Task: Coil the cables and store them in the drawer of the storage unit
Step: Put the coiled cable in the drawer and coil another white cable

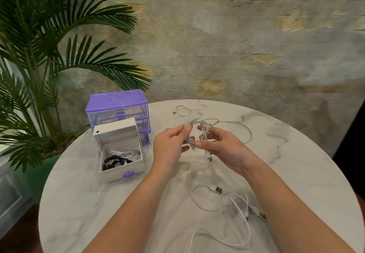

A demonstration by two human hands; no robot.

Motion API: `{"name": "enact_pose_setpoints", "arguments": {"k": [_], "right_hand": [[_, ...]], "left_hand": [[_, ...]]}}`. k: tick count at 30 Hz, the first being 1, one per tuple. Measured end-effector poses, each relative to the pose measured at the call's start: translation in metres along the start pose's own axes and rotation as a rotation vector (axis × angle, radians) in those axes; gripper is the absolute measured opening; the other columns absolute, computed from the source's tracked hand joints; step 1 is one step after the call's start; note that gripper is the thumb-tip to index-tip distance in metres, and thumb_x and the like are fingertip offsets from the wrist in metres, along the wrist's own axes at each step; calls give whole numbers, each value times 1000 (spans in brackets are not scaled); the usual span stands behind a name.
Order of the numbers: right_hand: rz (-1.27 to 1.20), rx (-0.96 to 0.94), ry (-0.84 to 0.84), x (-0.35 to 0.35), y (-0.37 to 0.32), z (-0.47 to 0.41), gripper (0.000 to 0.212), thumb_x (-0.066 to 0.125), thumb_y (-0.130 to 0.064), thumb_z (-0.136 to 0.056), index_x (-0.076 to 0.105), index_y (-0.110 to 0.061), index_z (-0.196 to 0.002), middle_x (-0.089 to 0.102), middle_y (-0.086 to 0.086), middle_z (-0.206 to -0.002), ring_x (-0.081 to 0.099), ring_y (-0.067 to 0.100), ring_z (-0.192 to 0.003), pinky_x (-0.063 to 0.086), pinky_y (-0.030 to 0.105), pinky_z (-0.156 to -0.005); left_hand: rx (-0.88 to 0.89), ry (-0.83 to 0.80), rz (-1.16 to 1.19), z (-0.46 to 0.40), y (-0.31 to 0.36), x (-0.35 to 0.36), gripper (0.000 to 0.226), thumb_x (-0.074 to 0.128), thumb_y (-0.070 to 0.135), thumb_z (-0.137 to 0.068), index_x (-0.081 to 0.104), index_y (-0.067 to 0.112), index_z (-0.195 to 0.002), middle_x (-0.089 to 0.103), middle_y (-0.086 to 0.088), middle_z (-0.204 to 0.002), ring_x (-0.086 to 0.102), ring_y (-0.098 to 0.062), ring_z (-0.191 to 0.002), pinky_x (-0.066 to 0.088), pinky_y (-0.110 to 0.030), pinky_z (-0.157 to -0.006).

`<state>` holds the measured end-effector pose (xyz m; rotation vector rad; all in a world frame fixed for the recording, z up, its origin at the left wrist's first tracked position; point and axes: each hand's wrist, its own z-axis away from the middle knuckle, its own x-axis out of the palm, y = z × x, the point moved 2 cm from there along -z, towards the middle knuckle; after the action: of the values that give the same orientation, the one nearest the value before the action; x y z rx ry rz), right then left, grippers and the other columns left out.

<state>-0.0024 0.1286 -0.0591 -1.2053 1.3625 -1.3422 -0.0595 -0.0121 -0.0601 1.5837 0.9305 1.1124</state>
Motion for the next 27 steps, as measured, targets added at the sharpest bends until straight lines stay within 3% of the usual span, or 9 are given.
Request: {"name": "enact_pose_setpoints", "arguments": {"k": [3, 7, 12, 16, 19, 22, 24, 27], "right_hand": [[73, 23, 78, -3, -1, 1, 62, 84, 0, -67, 57, -12, -122, 63, 8, -90, 60, 14, -63, 46, 25, -59], [187, 33, 93, -8, -4, 3, 61, 85, 0, -67, 55, -14, -118, 66, 4, -76, 59, 15, -57, 48, 27, -60], [477, 82, 108, -17, -1, 5, 40, 82, -2, -72, 61, -14, -104, 64, -3, -64, 55, 10, -53, 47, 25, -58], [591, 100, 121, -23, -1, 3, 26, 77, -1, -76, 66, -16, -94, 60, 3, -67, 52, 11, -49, 48, 30, -62], [657, 102, 120, -26, -1, 2, 23, 74, -1, -78, 68, -21, -90, 57, 5, -71, 51, 13, -52, 46, 27, -59], [745, 64, 118, -23, 0, 1, 27, 70, -1, -81, 71, -27, -85, 52, 2, -70, 44, 12, -52, 40, 22, -54], [768, 41, 154, -24, 3, 1, 28, 71, -2, -81, 72, -29, -77, 51, 1, -70, 43, 11, -54, 38, 20, -52], [754, -9, 270, -29, 7, -1, 28, 79, -5, -75, 69, -29, -64, 48, -2, -69, 46, 14, -61, 46, 28, -60]], "left_hand": [[49, 29, -8, 0, 2, -1, 11, 71, 22, -87, 72, 16, -97, 68, -15, -102, 71, -26, -91, 60, -34, -73], [148, 72, -95, 2, 3, 0, 2, 71, 25, -87, 73, 26, -86, 63, -11, -100, 71, -25, -89, 60, -38, -73], [210, 193, -88, -2, 9, -10, 19, 69, 26, -88, 71, 35, -72, 64, -19, -104, 70, -25, -88, 60, -38, -72], [297, 222, -140, -2, 12, -10, 37, 69, 27, -88, 71, 47, -58, 61, -15, -99, 70, -26, -85, 60, -40, -74], [328, 232, -150, -3, 14, -9, 37, 70, 28, -88, 70, 53, -60, 60, -13, -96, 70, -26, -86, 60, -39, -74], [316, 213, -173, -5, 11, -9, 27, 69, 29, -88, 72, 45, -66, 62, -13, -98, 70, -25, -86, 60, -37, -72], [231, 148, -153, -6, 8, -9, 6, 66, 28, -90, 70, 30, -89, 64, -14, -103, 70, -24, -89, 61, -35, -71], [91, 35, -148, -12, 0, -5, 20, 57, 23, -96, 57, 11, -112, 65, -13, -108, 68, -22, -92, 61, -31, -70]]}}
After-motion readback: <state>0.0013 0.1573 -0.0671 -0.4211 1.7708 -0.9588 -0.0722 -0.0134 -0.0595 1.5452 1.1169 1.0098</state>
